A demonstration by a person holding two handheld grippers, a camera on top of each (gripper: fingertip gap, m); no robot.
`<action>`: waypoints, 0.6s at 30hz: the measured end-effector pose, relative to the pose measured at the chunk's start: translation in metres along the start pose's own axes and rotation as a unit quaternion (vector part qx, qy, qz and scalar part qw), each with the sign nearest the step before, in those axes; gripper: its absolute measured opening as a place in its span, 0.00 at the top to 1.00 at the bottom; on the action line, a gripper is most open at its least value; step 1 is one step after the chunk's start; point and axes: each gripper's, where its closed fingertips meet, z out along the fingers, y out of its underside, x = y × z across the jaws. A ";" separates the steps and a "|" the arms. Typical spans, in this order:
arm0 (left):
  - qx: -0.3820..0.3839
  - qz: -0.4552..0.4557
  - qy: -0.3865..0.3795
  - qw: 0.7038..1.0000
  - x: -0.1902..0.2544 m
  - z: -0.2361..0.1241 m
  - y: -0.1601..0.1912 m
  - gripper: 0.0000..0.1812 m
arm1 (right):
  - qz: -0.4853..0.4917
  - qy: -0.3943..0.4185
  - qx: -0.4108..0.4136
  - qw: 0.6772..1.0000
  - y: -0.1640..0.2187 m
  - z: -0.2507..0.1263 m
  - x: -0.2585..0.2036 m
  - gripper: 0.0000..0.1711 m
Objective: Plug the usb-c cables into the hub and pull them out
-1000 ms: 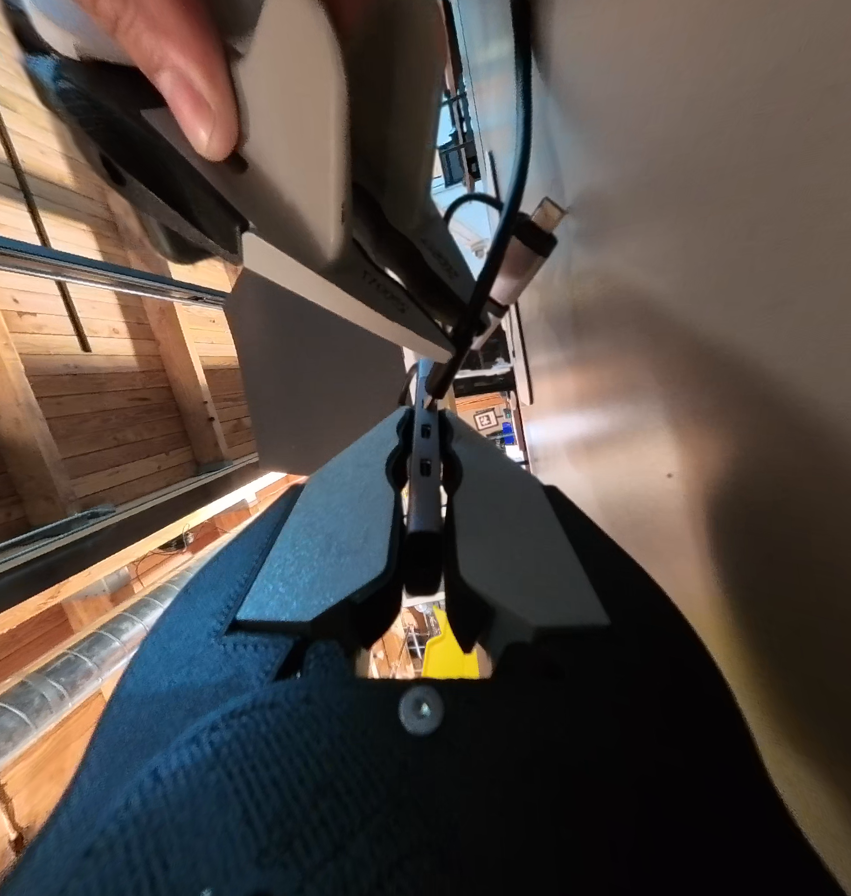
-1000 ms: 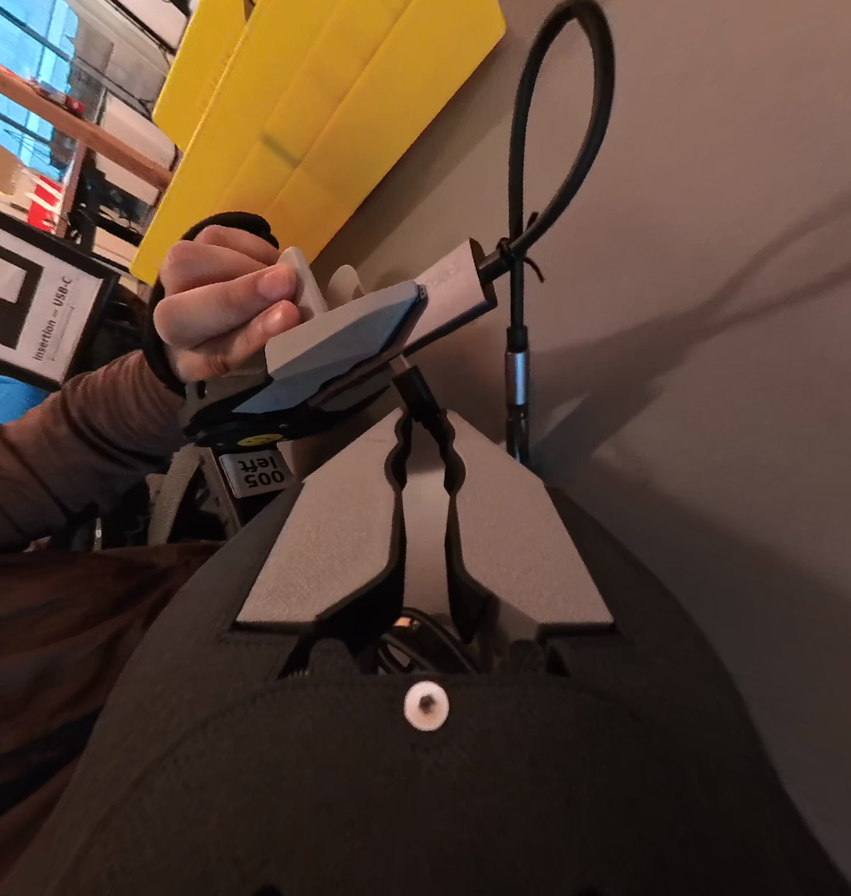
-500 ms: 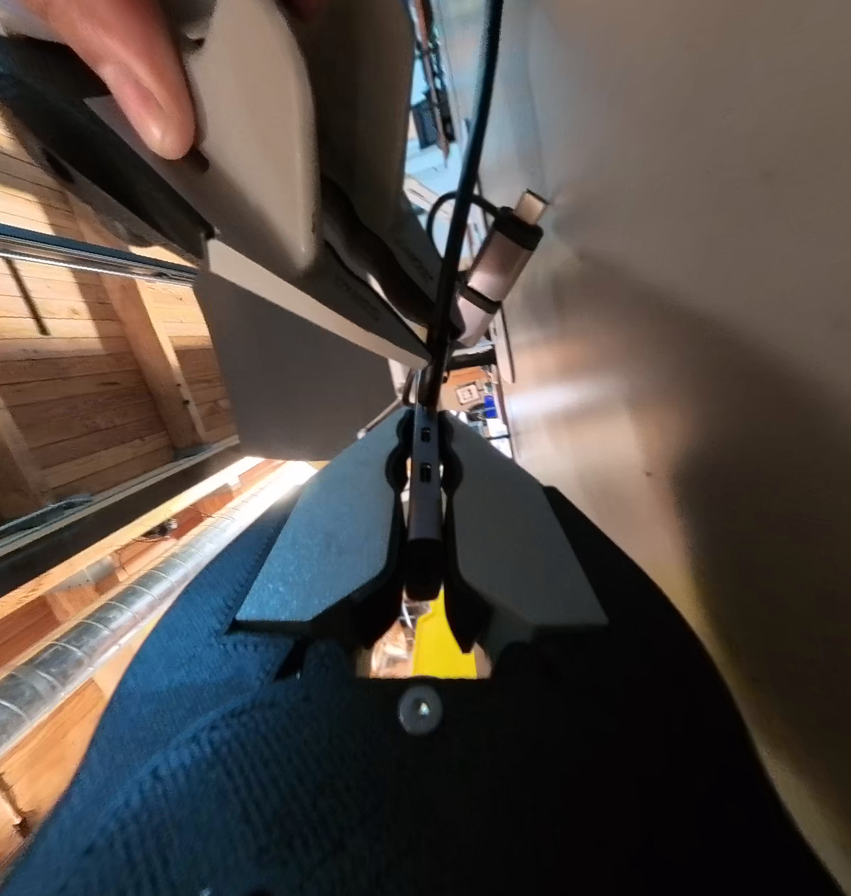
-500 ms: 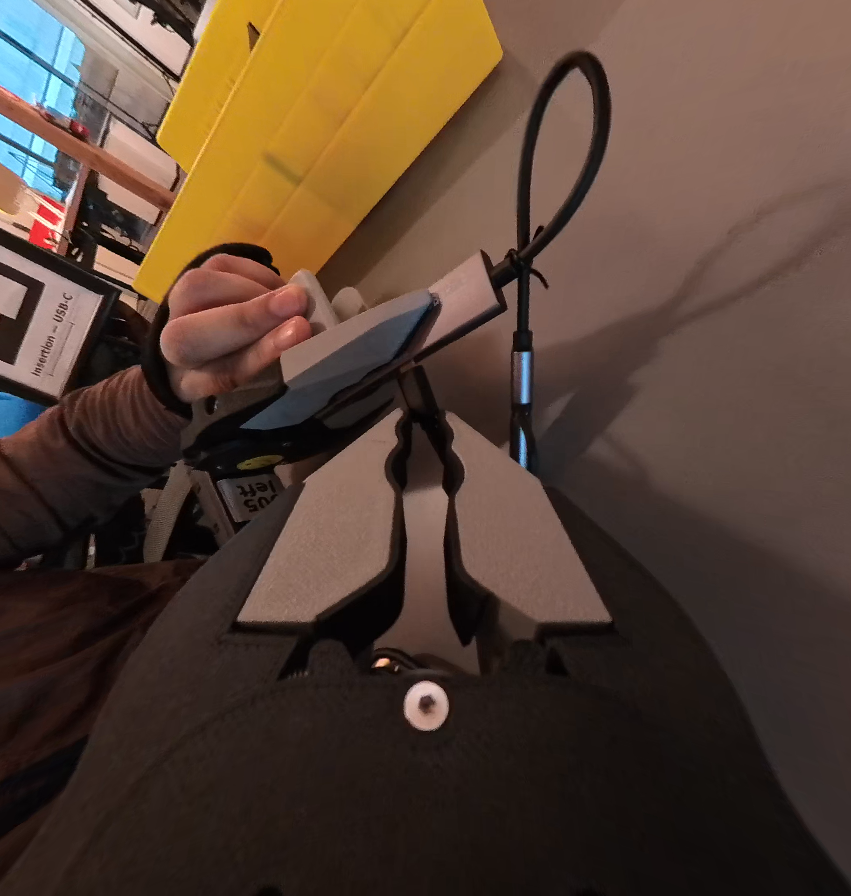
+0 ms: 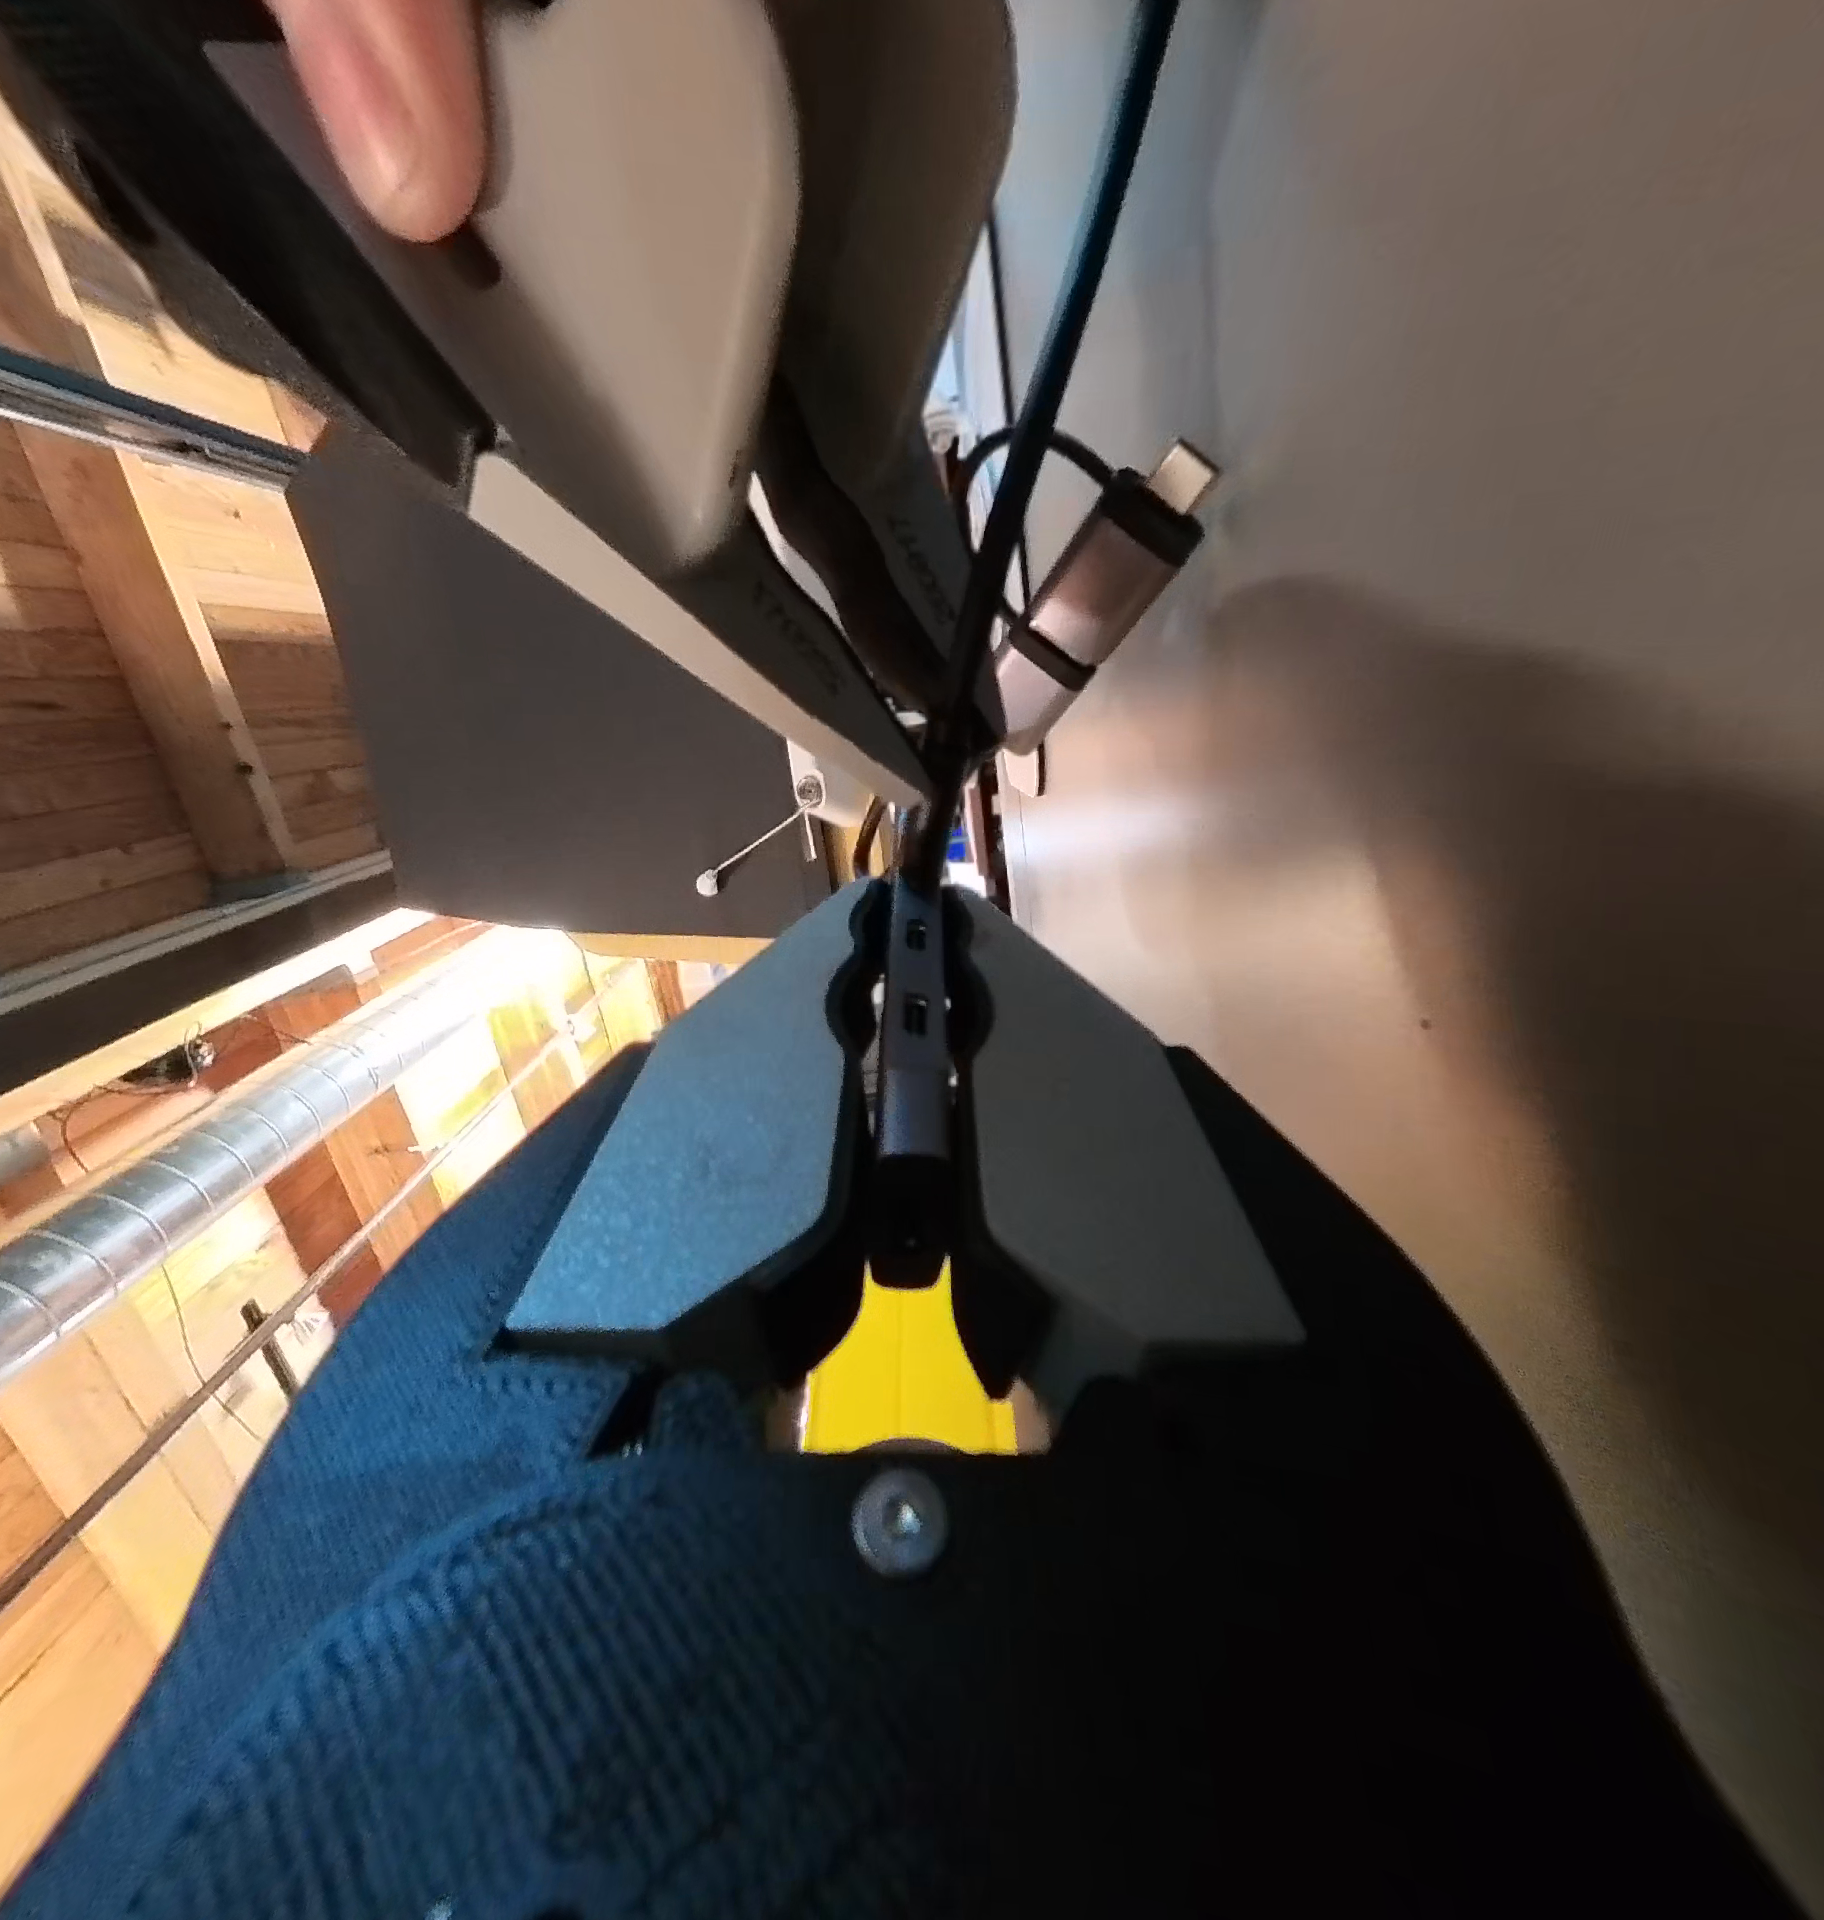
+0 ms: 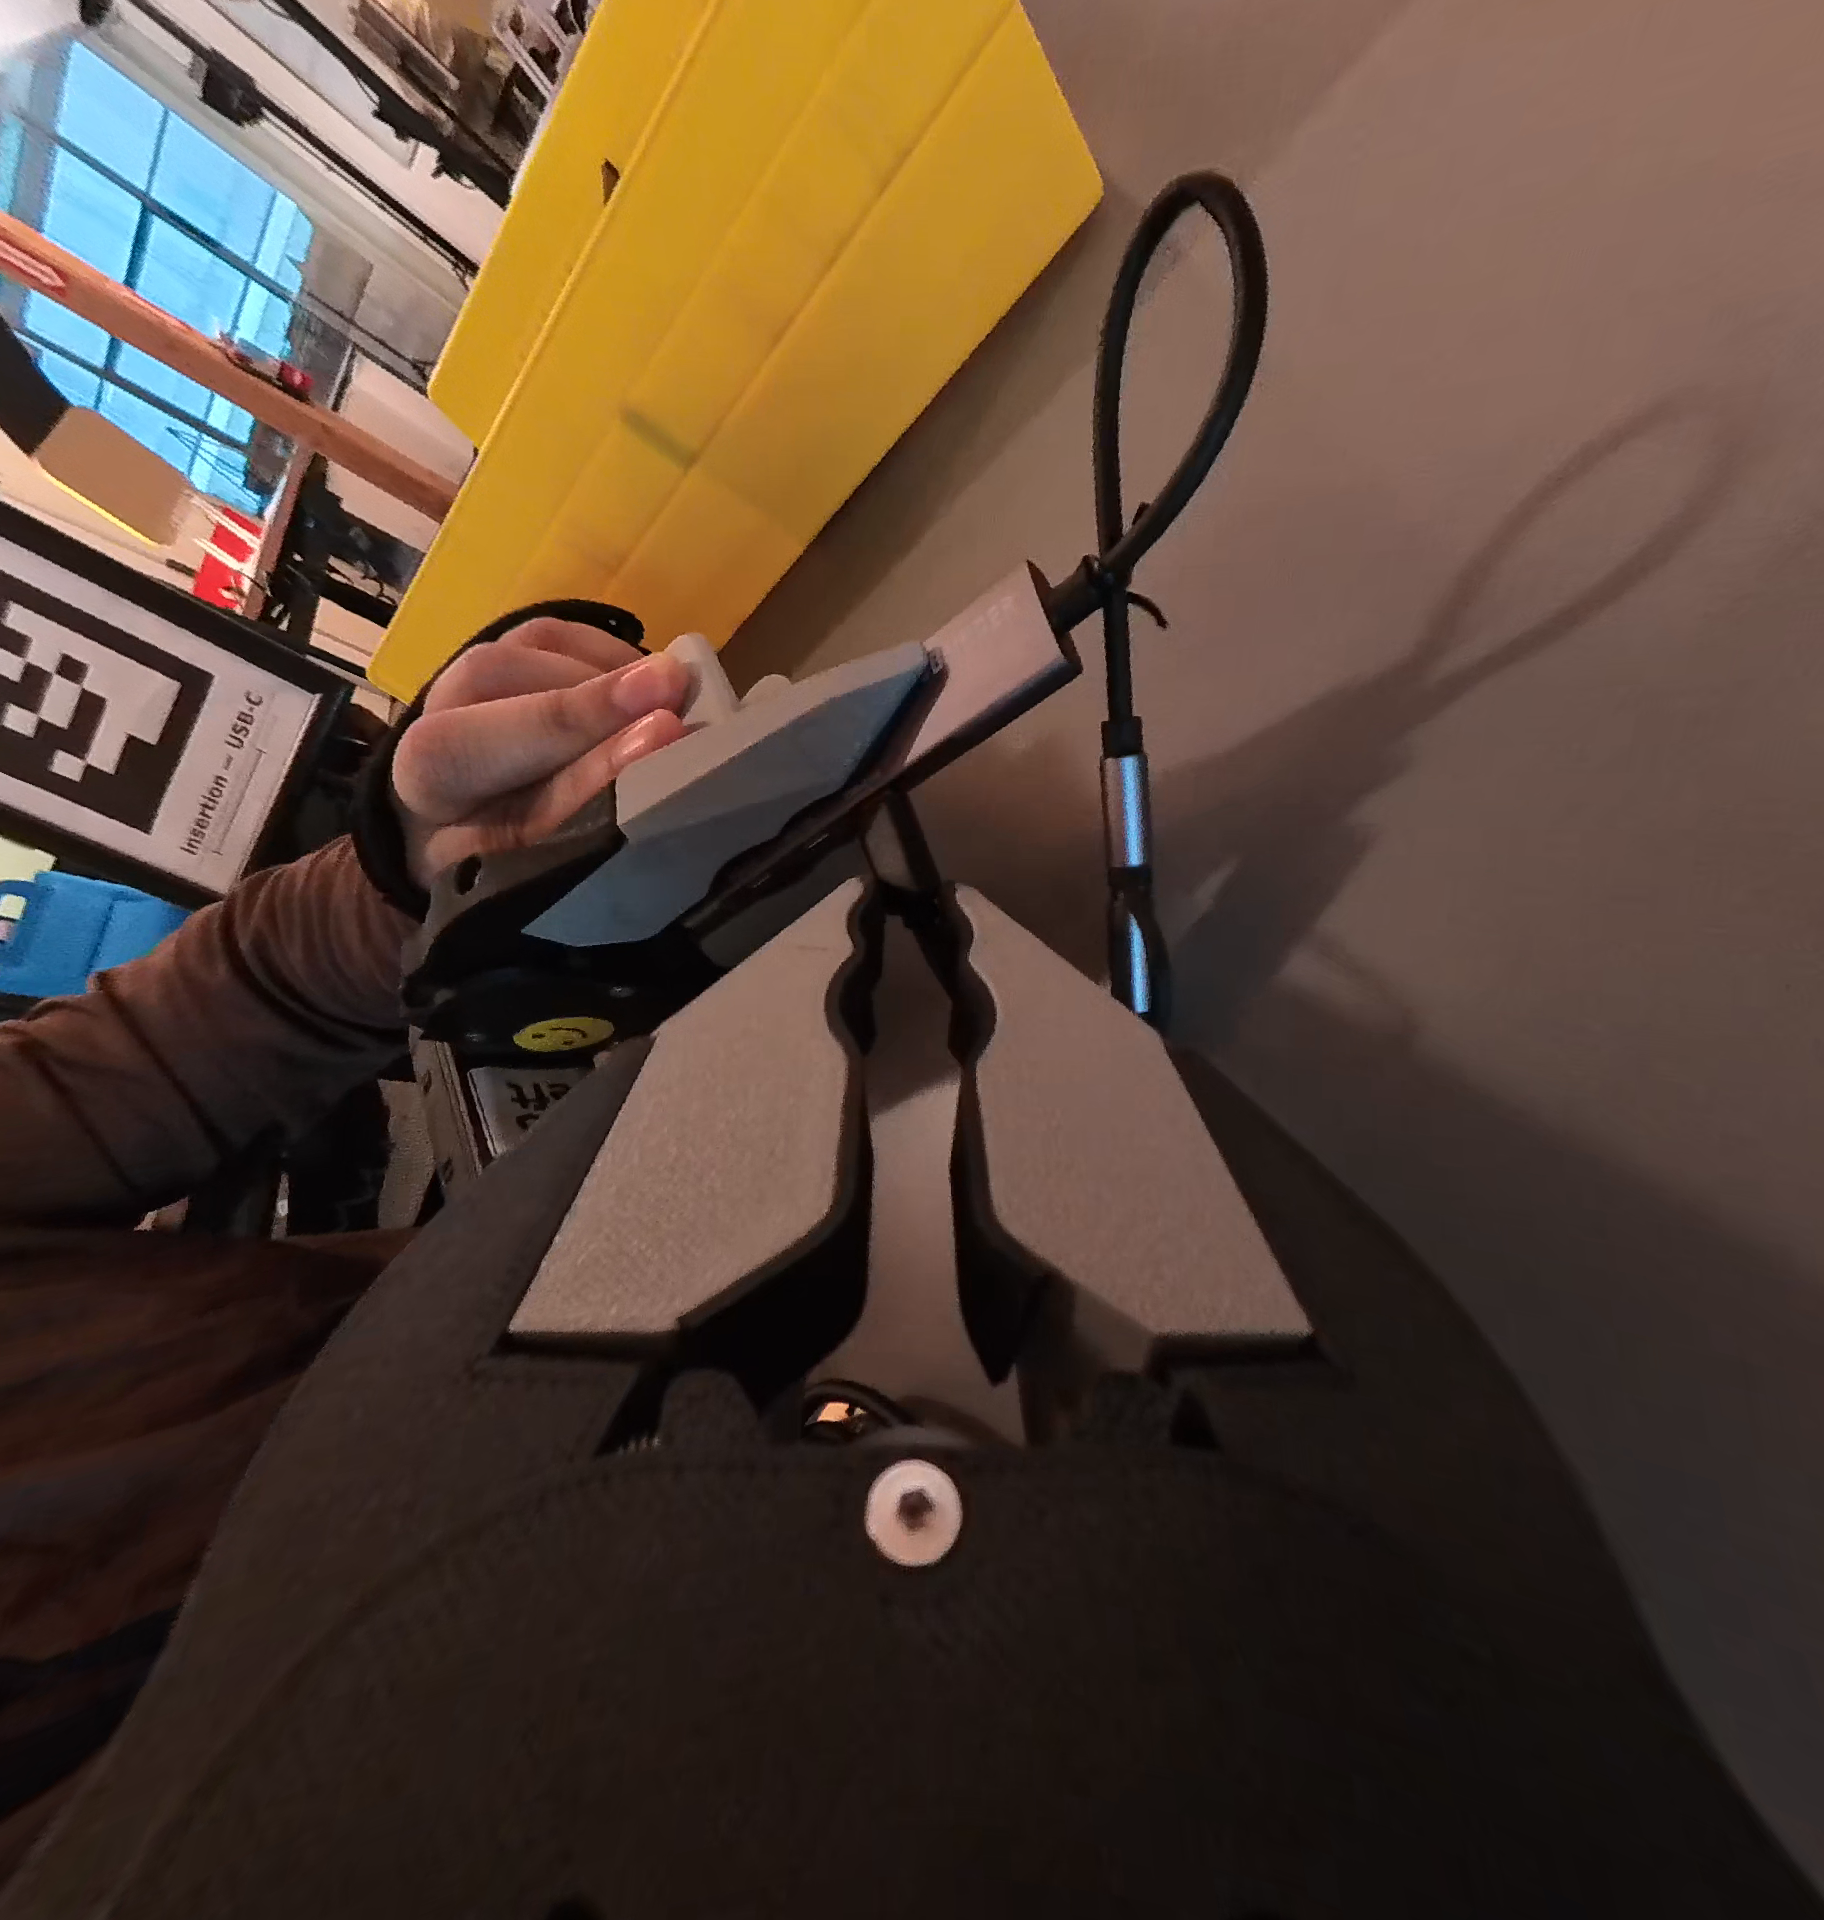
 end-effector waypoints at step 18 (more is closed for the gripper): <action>0.035 -0.229 0.076 0.970 0.000 0.005 0.022 0.96 | -0.250 0.028 0.056 0.966 -0.030 -0.019 -0.041 0.71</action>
